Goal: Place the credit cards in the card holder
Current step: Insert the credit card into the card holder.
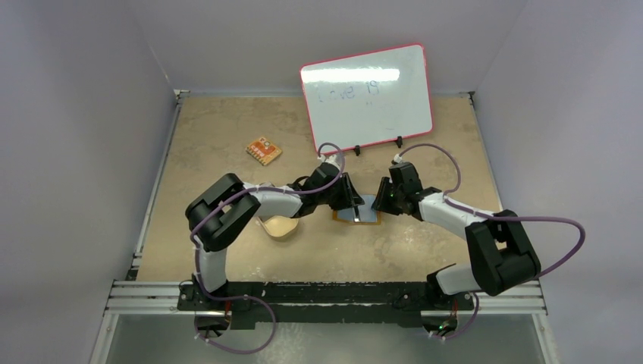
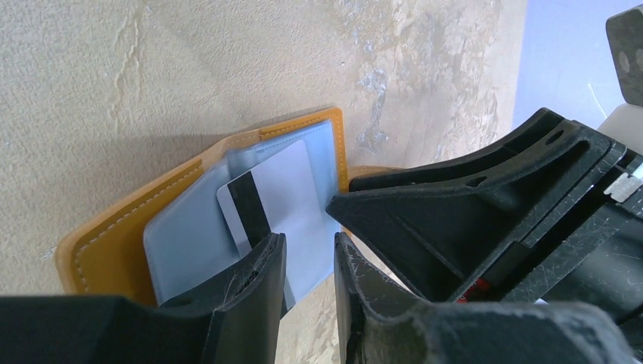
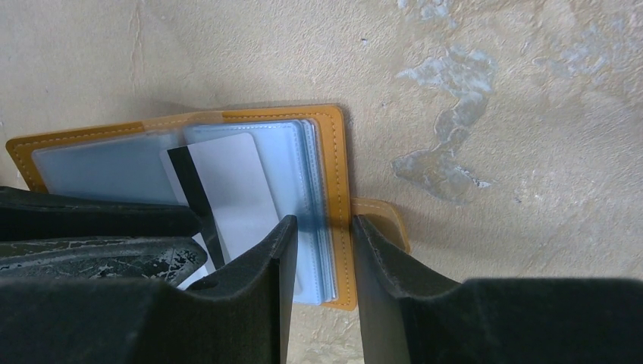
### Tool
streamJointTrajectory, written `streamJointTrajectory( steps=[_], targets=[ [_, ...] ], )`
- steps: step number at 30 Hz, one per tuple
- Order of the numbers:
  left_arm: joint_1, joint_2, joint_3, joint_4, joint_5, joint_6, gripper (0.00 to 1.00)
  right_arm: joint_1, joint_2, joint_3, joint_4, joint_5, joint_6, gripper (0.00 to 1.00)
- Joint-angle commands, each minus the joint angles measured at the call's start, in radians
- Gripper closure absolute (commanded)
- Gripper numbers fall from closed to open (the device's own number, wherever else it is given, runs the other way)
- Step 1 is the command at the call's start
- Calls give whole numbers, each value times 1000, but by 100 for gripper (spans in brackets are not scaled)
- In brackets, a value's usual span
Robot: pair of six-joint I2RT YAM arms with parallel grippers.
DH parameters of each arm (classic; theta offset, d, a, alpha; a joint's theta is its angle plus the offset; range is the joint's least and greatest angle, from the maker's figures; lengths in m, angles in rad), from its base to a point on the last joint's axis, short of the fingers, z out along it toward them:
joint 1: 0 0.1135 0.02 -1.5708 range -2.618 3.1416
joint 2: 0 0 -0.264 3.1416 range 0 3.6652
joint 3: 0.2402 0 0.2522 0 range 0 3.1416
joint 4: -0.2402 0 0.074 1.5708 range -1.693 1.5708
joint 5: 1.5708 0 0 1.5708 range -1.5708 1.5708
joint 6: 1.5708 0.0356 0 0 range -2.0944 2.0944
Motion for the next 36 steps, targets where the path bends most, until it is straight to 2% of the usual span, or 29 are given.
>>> streamJointTrajectory(
  steps=[1,5,10,17,36],
  targets=[
    [-6,7,40,52,9,4,71,-3,6,-6,7,-24,-7,65],
    [-6,-42,32,-15,-57,35,71,-3,-39,23,-41,12,-4,64],
    [-5,-62,38,-109,-126,59,66,-1,-60,40,-69,50,3,65],
    [-6,-57,29,-111,-143,54,65,-3,-8,35,-41,56,-4,68],
    [-7,-19,15,93,-30,-13,67,-2,43,10,20,20,-11,71]
  ],
)
